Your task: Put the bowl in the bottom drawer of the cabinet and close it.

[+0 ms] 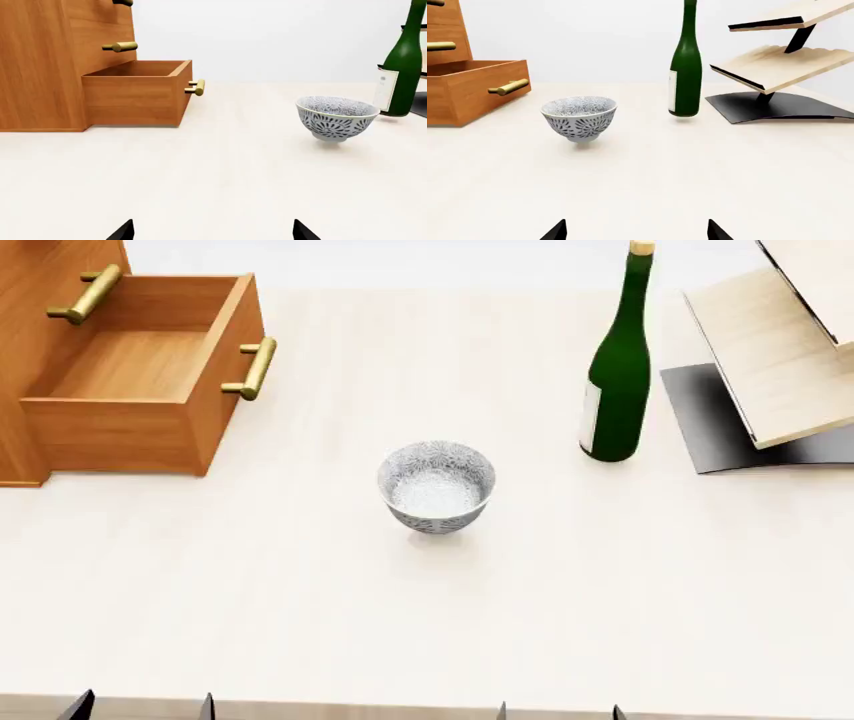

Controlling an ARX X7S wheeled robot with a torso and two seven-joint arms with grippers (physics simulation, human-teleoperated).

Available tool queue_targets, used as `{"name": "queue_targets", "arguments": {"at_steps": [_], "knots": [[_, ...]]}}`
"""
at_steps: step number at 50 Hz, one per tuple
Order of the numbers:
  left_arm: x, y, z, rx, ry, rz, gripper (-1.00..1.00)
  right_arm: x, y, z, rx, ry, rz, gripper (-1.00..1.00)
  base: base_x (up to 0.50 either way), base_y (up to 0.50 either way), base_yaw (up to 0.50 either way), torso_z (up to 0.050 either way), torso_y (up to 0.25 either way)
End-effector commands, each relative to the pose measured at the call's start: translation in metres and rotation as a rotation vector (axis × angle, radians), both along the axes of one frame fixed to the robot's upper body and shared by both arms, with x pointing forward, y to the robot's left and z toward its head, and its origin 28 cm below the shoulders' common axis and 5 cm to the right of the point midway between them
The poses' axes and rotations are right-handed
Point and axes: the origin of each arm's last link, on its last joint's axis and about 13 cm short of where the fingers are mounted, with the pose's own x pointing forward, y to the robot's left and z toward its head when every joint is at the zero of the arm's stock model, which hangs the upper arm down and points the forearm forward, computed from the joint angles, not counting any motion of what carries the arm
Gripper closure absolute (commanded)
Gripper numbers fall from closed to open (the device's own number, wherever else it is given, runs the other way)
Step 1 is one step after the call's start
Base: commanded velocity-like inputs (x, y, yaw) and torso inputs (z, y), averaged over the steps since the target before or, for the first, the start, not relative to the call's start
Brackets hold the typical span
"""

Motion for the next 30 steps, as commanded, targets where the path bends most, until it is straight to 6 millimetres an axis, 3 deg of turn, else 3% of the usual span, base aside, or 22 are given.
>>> {"name": "queue_targets", "arguments": {"at_steps": [1,11,16,17,18,19,30], "knots": [[-0.001,0.0,-0.001,0.0,0.001,-0.001,-1.0,0.0,0.0,-0.004,-0.004,0.011,-0.009,-1.0,0.0,0.0,0.0,0.0,0.0],[-0.001,0.0,0.0,-0.007,0.009,0.007,-1.0,-0.001,0.0,-0.002,-0.012,0.009,-0.001,-1.0,0.0,0.0,0.0,0.0,0.0],[-0.008,0.002,0.013,-0.033,0.001,-0.012,-1.0,0.001,-0.001,0.001,-0.007,0.008,0.004,-1.0,0.0,0.0,0.0,0.0,0.0],[-0.043,0.008,0.013,0.007,0.068,0.032,-1.0,0.0,-0.003,0.011,0.017,0.009,0.019,-1.0,0.0,0.0,0.0,0.0,0.0],[-0.062,0.006,0.03,0.008,0.008,0.021,-1.0,0.0,-0.003,0.011,0.017,0.009,0.02,-1.0,0.0,0.0,0.0,0.0,0.0],[-0.062,0.004,0.053,0.002,-0.1,0.013,-1.0,0.0,-0.003,0.011,0.016,0.009,0.021,-1.0,0.0,0.0,0.0,0.0,0.0],[-0.064,0.004,0.046,-0.019,-0.07,0.015,-1.0,-0.001,-0.004,0.018,0.014,0.003,0.019,-1.0,0.0,0.0,0.0,0.0,0.0]]}}
